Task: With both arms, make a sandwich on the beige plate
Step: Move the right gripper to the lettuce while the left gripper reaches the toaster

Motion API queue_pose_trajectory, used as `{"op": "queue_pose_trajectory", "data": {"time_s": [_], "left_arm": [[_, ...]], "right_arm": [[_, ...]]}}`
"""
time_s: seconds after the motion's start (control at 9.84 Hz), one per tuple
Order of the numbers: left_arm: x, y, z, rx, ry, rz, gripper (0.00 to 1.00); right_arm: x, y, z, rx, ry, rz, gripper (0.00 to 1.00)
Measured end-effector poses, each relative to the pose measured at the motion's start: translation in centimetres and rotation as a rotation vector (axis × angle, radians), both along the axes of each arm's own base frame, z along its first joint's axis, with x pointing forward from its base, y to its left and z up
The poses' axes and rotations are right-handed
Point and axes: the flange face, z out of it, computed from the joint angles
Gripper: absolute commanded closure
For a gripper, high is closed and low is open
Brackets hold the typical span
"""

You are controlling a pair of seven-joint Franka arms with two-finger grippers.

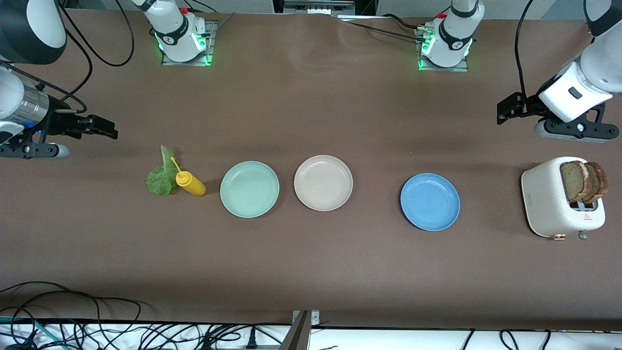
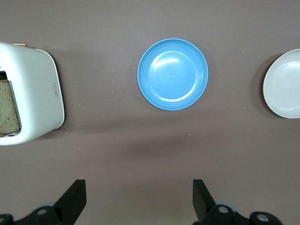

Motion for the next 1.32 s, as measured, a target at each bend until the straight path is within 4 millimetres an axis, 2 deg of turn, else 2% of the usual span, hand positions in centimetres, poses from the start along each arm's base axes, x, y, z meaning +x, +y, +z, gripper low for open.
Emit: {"op": "queue_pose_trajectory", "data": {"time_s": [0.41,0.71,0.91,1.02,1.12,1.32], "left_arm": [[0.2,0.3,-0.4,0.002,0.006,0.005,0.0],[0.9,1.9,-1.7,0.061,0.025,0.013,0.0],[1.3,4.5,-1.1,0.077,0.011,0.024,0.0],[1.5,6.9,-1.2,0.07,0.014,0.017,0.0],[1.9,9.2,-1.4,0.064,0.017,0.018,0.0],[2.7,11.5,-2.5,0.062,0.032,0.016,0.0]], "right_arm": [[-0.8,0.0,-3.2,0.001,0.076,0.0,0.0],[-1.2,0.0,-4.9,-0.001,0.113,-0.009,0.0],[-1.3,0.0,-7.2,0.0,0.14,-0.01,0.0],[-1.5,0.0,-8.6,0.001,0.154,-0.01,0.0],[-1.6,0.0,-10.2,0.001,0.164,-0.011,0.0],[-2.2,0.0,-14.0,0.002,0.187,-0.013,0.0]]}}
